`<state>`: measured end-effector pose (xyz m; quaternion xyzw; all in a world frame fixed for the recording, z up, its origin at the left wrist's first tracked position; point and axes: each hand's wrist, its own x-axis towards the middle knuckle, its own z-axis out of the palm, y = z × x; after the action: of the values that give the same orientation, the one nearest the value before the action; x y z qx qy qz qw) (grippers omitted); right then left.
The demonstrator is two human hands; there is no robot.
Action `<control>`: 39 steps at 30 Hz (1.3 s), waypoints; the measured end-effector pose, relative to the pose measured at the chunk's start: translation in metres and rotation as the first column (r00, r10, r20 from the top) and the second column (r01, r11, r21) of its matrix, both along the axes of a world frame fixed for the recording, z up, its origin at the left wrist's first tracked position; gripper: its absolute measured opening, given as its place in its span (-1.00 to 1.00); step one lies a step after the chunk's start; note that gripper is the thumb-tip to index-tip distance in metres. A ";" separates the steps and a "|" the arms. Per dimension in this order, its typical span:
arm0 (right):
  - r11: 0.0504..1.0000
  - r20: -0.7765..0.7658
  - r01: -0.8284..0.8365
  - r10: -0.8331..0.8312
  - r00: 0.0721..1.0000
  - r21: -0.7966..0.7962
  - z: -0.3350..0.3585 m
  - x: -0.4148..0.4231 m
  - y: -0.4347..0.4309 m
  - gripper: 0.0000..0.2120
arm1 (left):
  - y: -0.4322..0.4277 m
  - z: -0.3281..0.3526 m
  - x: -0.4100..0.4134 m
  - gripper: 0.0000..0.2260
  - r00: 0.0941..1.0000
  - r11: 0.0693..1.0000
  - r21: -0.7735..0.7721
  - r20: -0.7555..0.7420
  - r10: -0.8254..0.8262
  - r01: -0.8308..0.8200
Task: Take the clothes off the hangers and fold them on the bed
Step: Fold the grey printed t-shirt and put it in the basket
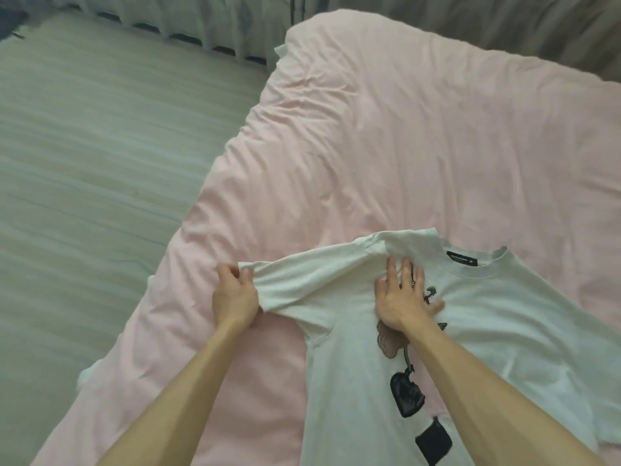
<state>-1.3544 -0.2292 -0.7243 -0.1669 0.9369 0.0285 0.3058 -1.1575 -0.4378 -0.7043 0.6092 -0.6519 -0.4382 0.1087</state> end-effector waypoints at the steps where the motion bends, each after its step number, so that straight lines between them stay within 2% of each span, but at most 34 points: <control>1: 1.000 0.008 0.007 -0.008 1.000 0.005 0.000 0.000 -0.003 -0.43 | -0.002 -0.003 -0.002 -0.78 0.998 0.999 0.038 0.057 0.012 -0.014; 2: 1.000 0.007 0.015 -0.015 1.000 0.007 0.001 -0.001 -0.006 -0.43 | -0.001 -0.001 -0.006 -0.75 0.994 0.999 0.028 0.104 0.016 -0.019; 4: 1.000 -0.029 0.012 -0.012 1.000 -0.012 0.003 0.000 -0.011 -0.43 | 0.007 0.007 -0.018 -0.64 0.986 0.985 -0.154 0.157 -0.049 0.074; 6: 0.999 -0.097 -0.003 0.000 0.995 -0.039 0.003 0.000 -0.013 -0.43 | 0.016 0.012 -0.031 -0.50 0.928 0.866 -0.357 0.261 -0.267 0.350; 7: 0.999 -0.117 -0.006 0.000 0.993 -0.052 0.002 -0.002 -0.013 -0.43 | 0.020 0.012 -0.040 -0.43 0.836 0.760 -0.378 0.386 -0.389 0.528; 8: 0.998 -0.118 -0.008 0.000 0.993 -0.065 0.001 -0.002 -0.012 -0.43 | 0.022 0.012 -0.047 -0.40 0.707 0.647 -0.333 0.512 -0.488 0.686; 9: 0.997 -0.105 -0.014 0.006 0.994 -0.075 0.001 -0.003 -0.011 -0.43 | 0.020 0.010 -0.054 -0.42 0.578 0.549 -0.261 0.604 -0.548 0.794; 10: 0.997 -0.086 -0.023 0.016 0.996 -0.077 -0.001 -0.005 -0.009 -0.43 | 0.018 0.009 -0.060 -0.51 0.493 0.481 -0.217 0.652 -0.576 0.849; 12: 0.997 -0.053 -0.046 0.043 0.998 -0.062 -0.002 -0.011 -0.005 -0.42 | 0.014 0.015 -0.070 -0.69 0.439 0.408 -0.222 0.684 -0.583 0.886; 14: 0.997 -0.026 -0.068 0.067 0.997 -0.036 -0.002 -0.018 -0.003 -0.43 | 0.008 0.027 -0.080 -0.70 0.422 0.364 -0.241 0.693 -0.585 0.900; 17: 0.997 0.018 -0.083 0.083 0.996 0.000 0.000 -0.025 -0.007 -0.43 | -0.016 0.045 -0.095 -0.71 0.454 0.433 -0.208 0.654 -0.605 0.877; 20: 0.996 0.050 -0.089 0.088 0.995 0.023 0.000 -0.025 -0.007 -0.43 | -0.054 0.050 -0.104 -0.73 0.628 0.664 -0.218 0.617 -0.475 0.716; 21: 0.995 0.053 -0.099 0.097 0.994 0.029 -0.001 -0.023 -0.008 -0.43 | -0.062 0.050 -0.102 -0.71 0.664 0.711 -0.220 0.607 -0.436 0.668; 27: 0.993 0.078 -0.107 0.102 0.992 0.054 -0.002 -0.030 -0.008 -0.41 | -0.024 0.056 -0.073 -0.57 0.720 0.700 -0.279 0.505 -0.475 0.657; 29: 0.993 0.087 -0.103 0.097 0.991 0.061 -0.002 -0.029 -0.012 -0.40 | -0.008 0.055 -0.059 -0.46 0.693 0.746 -0.193 0.567 -0.445 0.637; 32: 0.990 0.090 -0.109 0.100 0.991 0.090 -0.001 -0.028 -0.014 -0.38 | 0.010 0.044 -0.044 -0.24 0.639 0.831 0.041 0.619 -0.457 0.555; 37: 0.986 0.083 -0.112 0.102 0.991 0.125 -0.001 -0.028 -0.016 -0.36 | 0.022 0.031 -0.038 -0.15 0.666 0.884 0.187 0.595 -0.449 0.429; 39: 0.984 0.089 -0.114 0.103 0.991 0.134 -0.003 -0.028 -0.016 -0.35 | 0.022 0.031 -0.041 -0.04 0.718 0.920 0.206 0.577 -0.390 0.334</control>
<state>-1.3820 -0.2456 -0.7269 -0.1971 0.9088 0.1034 0.3529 -1.1985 -0.4157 -0.6734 0.5819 -0.7383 -0.2598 -0.2206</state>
